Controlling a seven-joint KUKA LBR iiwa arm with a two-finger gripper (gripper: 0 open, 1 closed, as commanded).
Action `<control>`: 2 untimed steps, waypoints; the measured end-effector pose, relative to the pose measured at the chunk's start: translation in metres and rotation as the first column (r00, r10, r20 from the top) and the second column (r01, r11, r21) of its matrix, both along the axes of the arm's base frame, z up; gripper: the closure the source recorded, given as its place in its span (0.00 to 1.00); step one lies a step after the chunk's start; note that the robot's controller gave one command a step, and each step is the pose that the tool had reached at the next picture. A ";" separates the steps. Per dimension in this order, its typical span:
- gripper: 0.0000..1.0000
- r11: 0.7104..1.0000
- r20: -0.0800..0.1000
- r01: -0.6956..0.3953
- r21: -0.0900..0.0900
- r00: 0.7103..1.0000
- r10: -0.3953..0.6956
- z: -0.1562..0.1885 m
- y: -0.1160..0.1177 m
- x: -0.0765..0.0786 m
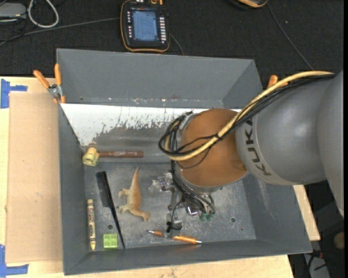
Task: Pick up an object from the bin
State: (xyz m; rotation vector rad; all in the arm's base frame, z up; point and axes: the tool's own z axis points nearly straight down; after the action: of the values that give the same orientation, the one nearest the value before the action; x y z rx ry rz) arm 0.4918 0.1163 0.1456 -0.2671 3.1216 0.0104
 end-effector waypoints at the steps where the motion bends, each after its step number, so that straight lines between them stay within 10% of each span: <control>1: 0.00 0.998 -0.005 0.069 -0.002 0.998 -0.069 -0.048 -0.059 -0.013; 2: 0.00 0.988 0.012 -0.151 0.005 0.988 0.151 -0.057 0.030 -0.013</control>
Offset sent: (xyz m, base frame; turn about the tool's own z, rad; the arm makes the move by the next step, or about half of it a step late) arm -0.0119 0.0263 -0.0563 -0.1454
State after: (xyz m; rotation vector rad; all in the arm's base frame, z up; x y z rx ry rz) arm 0.4792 0.1463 0.0884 -0.5016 3.0806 0.0186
